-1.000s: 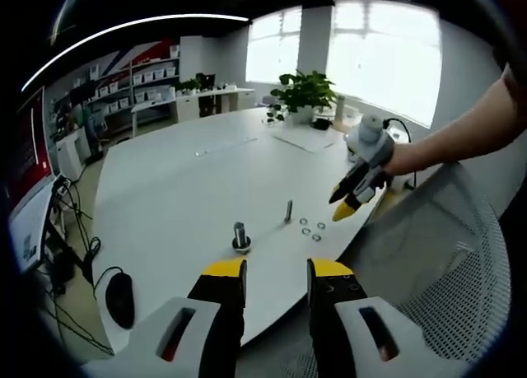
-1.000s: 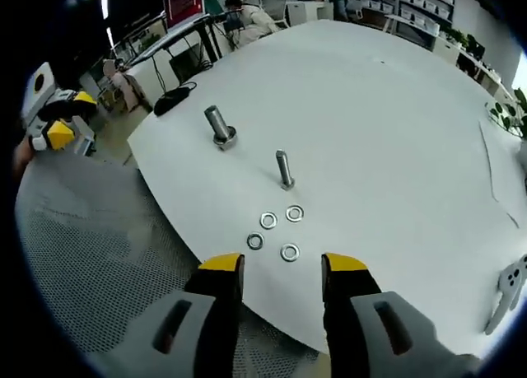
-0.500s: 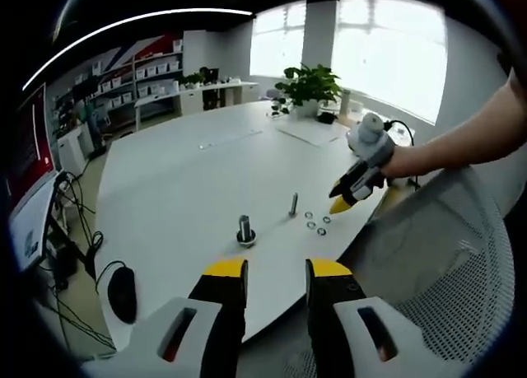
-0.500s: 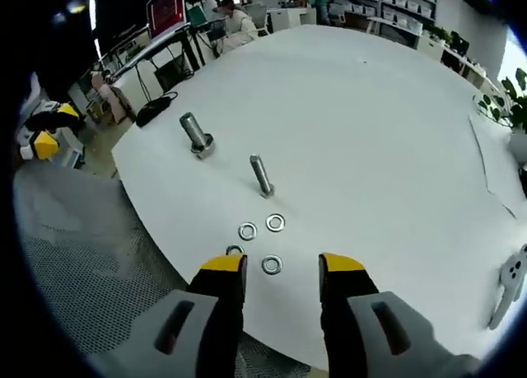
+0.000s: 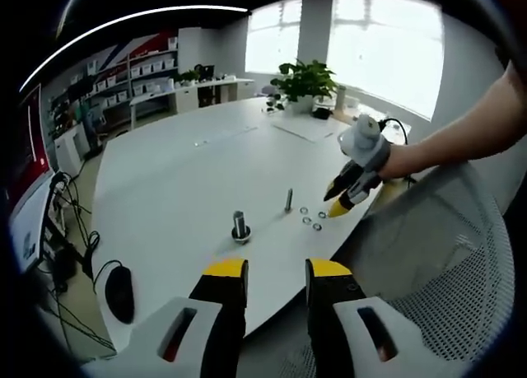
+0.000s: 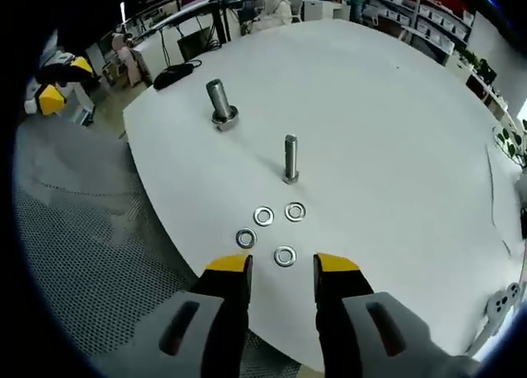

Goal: Place the washer onto the threaded stud by aligning its center hole with the stud, sliding it down to the base, and recovering from edge contact or off-axis alignment until the washer reaches the visible bottom stop.

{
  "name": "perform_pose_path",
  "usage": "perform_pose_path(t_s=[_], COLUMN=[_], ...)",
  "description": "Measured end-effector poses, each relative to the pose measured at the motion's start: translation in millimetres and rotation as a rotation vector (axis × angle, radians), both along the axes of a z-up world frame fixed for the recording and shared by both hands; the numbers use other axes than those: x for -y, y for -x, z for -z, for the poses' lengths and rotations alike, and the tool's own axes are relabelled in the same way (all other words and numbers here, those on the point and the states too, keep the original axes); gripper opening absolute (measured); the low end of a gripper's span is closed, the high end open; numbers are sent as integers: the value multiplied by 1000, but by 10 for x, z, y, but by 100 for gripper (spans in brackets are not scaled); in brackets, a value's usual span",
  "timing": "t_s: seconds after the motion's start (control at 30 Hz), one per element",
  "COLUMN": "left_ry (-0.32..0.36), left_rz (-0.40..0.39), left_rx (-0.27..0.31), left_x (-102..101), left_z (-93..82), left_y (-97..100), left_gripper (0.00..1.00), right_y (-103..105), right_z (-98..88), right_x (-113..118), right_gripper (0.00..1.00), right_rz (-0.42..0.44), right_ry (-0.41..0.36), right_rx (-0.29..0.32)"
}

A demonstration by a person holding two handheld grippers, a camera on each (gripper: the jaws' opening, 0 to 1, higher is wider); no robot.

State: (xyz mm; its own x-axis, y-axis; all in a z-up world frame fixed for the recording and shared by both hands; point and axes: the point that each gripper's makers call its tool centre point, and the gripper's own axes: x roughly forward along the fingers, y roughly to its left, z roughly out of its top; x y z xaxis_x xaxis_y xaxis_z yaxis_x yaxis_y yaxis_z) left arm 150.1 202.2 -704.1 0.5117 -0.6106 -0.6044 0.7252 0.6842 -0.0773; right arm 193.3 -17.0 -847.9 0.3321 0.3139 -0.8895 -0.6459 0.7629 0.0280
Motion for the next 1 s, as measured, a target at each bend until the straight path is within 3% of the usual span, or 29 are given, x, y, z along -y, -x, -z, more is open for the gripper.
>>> perform_pose_path(t_s=[0.1, 0.27, 0.37, 0.4, 0.43, 0.57, 0.7, 0.83, 0.9, 1.0], left_ry=[1, 0, 2, 4, 4, -3, -1, -4, -14, -12], left_rz=[1, 9, 8, 8, 8, 14, 13, 11, 19, 21], left_rx=[3, 0, 0, 0, 0, -1, -6, -5, -10, -10], left_x=[-6, -2, -5, -4, -4, 0, 1, -1, 8, 12], left_z=[-6, 1, -2, -4, -4, 7, 9, 12, 31, 26], left_y=[-4, 0, -1, -2, -4, 4, -2, -7, 3, 5], left_gripper=[26, 26, 26, 26, 26, 26, 26, 26, 26, 26], right_y=[64, -26, -32, -82, -79, -95, -36, -15, -14, -1], right_z=[101, 131, 220, 199, 193, 209, 211, 211, 220, 220], right_x=[50, -39, -17, -71, -46, -44, -15, -21, -10, -23], right_gripper=[30, 28, 27, 24, 24, 23, 23, 24, 24, 24], right_rz=[-53, -61, -82, -85, -118, -113, -236, -224, -275, -249], right_ry=[67, 75, 140, 129, 164, 153, 204, 206, 250, 259], right_rx=[-54, -46, -81, -58, -74, -114, -151, -175, -167, -175])
